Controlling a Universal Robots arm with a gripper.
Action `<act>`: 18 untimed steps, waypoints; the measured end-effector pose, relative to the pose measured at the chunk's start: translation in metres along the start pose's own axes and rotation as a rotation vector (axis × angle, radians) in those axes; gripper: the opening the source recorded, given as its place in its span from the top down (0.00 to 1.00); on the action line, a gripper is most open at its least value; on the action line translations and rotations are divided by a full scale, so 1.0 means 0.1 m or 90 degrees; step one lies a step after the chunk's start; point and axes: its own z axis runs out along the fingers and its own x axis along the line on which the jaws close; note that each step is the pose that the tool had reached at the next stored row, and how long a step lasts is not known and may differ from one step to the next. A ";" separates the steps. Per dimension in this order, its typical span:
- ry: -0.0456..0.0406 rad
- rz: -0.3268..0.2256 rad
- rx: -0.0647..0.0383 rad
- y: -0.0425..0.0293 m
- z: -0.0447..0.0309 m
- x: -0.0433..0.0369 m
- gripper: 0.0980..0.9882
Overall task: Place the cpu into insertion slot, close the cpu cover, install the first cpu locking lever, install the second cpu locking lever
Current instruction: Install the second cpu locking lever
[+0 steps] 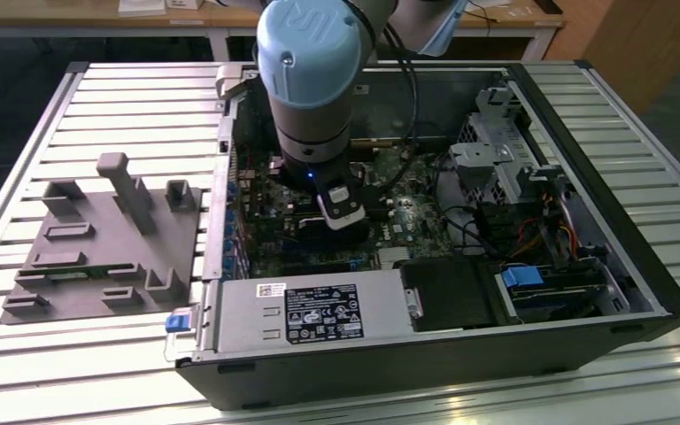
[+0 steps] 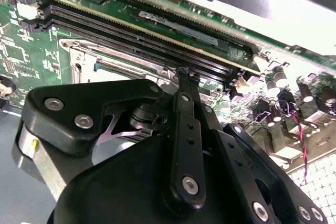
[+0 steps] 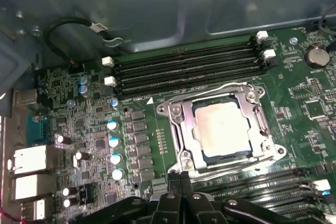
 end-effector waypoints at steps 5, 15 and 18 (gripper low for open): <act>0.0001 0.000 0.000 0.021 0.028 0.008 1.00; 0.0004 0.000 -0.001 0.043 0.076 0.016 1.00; 0.0005 0.000 -0.001 0.041 0.086 0.017 1.00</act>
